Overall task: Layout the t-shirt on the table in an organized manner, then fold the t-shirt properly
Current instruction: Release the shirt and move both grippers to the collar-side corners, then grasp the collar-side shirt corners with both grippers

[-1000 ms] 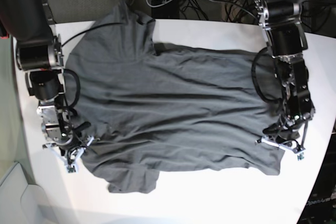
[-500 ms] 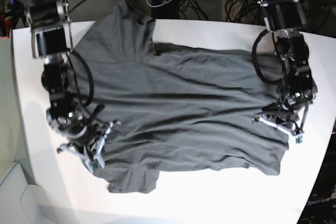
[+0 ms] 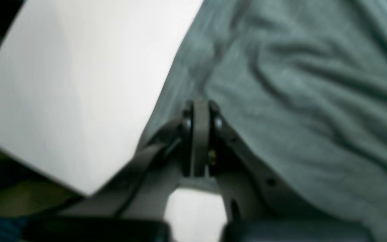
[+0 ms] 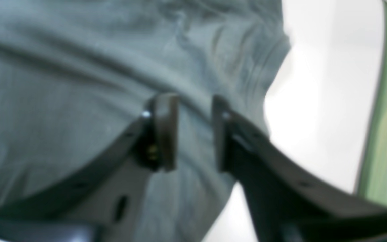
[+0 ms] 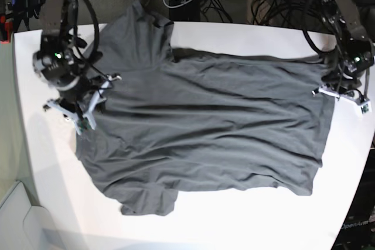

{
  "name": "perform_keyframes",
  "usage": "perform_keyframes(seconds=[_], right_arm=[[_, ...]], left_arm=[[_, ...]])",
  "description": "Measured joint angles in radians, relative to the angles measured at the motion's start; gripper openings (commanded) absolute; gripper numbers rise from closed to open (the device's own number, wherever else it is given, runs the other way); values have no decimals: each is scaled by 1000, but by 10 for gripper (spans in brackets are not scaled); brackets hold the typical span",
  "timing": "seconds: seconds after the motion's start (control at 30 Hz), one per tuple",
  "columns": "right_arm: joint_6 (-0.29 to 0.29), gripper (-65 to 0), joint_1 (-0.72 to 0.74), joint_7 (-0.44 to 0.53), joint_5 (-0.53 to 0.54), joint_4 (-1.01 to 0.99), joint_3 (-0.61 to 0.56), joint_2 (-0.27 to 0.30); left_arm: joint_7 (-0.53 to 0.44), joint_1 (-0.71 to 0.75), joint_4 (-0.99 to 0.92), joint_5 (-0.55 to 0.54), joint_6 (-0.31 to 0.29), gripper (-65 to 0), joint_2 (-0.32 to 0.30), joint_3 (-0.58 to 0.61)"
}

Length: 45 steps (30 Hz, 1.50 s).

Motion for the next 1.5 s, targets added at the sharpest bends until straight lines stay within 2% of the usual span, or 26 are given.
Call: perform_keyframes(seconds=[0.13, 0.2, 0.23, 0.3, 0.4, 0.57, 0.67, 0.8, 1.07, 1.5], right_arm=[[80, -308, -86, -5, -11, 49, 101, -44], [130, -298, -114, 0, -3, 59, 136, -60], [138, -298, -122, 0, -1, 60, 153, -70], [142, -296, -131, -2, -8, 61, 180, -86], [145, -296, -175, 11, 2, 66, 185, -92], [145, -296, -212, 11, -8, 65, 190, -96], [145, -296, -235, 17, 1, 66, 190, -96], [145, -297, -241, 12, -4, 65, 190, -96], [145, -297, -239, 12, -2, 65, 190, -95], [146, -296, -262, 7, -5, 65, 190, -95]], left_arm=[[-2, 45, 13, -3, -8, -352, -19, -5], [-3, 69, 20, -2, -62, -242, -32, -10], [1, 72, 20, 5, -90, -199, -34, -11], [-1, 73, 21, -5, -177, -153, -32, -29], [-5, 81, 20, -1, -241, -149, -27, -95], [-11, 84, -54, 12, -274, -147, -30, -153], [-21, 82, -122, 4, -277, -147, -29, -154], [-129, 88, -176, 5, -270, -147, -25, -132], [-213, 81, -261, -10, -277, -147, -2, -109], [-266, 75, -311, -32, -277, -160, 11, -116]])
